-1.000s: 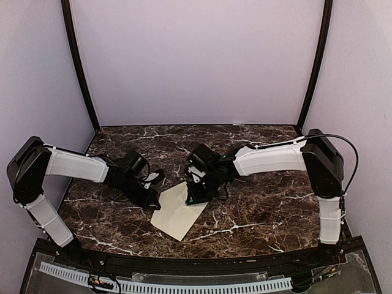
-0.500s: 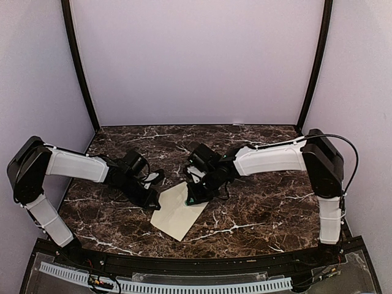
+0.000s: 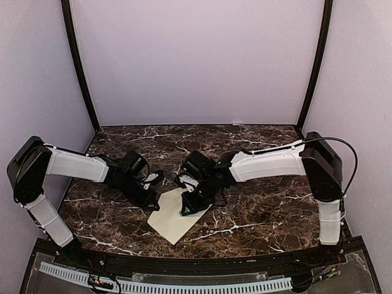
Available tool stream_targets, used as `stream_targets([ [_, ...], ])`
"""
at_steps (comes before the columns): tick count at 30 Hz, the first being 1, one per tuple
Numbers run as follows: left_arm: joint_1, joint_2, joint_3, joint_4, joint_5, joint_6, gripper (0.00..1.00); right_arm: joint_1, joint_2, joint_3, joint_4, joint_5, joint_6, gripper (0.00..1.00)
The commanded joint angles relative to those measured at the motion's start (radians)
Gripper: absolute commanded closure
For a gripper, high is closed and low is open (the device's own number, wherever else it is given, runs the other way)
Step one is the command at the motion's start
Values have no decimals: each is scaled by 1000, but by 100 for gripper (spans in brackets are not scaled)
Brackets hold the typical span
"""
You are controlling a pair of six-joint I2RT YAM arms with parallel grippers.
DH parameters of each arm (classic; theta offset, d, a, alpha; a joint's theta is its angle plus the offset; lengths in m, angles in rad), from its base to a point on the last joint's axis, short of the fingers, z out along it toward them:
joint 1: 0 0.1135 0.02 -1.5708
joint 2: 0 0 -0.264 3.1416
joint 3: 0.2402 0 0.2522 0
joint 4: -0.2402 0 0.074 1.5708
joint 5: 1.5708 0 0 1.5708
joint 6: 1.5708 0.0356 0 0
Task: Place the letter into the envelope and seal it
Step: Paint the envelope at the center of the board.
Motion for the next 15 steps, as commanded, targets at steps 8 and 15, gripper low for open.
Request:
stream_targets([
  [8,-2,-4,10,-19,-2,10,100,45,37,41,-26,-75,-21,86],
  [15,-2,-1,10,-21,-6,11,100,41,38,45,-63,8,13,87],
])
